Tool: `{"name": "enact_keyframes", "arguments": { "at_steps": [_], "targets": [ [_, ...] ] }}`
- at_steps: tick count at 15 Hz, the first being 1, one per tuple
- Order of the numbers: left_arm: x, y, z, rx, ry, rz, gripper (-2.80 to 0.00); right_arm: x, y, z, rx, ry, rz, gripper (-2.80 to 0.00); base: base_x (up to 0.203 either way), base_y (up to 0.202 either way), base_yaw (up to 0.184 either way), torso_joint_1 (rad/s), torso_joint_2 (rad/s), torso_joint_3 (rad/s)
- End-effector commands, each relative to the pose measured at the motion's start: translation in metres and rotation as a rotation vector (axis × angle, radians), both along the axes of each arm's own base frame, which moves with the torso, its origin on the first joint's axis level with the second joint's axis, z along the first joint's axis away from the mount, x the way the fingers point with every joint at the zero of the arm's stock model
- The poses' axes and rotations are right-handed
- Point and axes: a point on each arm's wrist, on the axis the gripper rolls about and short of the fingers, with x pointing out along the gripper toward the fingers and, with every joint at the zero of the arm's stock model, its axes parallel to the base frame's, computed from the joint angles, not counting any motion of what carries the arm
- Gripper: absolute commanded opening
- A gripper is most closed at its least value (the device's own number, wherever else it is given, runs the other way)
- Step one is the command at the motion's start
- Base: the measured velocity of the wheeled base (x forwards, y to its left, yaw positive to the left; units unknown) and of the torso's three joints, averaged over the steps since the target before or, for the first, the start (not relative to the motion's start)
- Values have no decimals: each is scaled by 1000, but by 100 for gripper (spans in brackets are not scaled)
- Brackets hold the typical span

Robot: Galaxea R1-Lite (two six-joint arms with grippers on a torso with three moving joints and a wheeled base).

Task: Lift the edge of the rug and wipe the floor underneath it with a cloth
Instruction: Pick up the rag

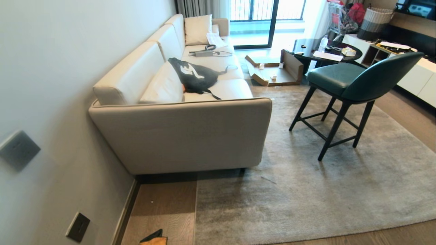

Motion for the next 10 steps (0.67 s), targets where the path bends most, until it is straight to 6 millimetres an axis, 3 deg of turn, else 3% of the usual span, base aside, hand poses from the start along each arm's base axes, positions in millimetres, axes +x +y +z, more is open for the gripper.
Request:
{"name": "enact_keyframes", "arguments": {
  "at_steps": [1, 10],
  "targets": [
    [0, 0, 0, 0, 0, 0, -280, 0, 0, 0, 0, 1, 0, -280, 0, 0, 0, -77, 456, 392],
    [0, 0, 0, 0, 0, 0, -280, 0, 0, 0, 0, 1, 0, -280, 0, 0, 0, -18, 427, 418]
  ]
}}
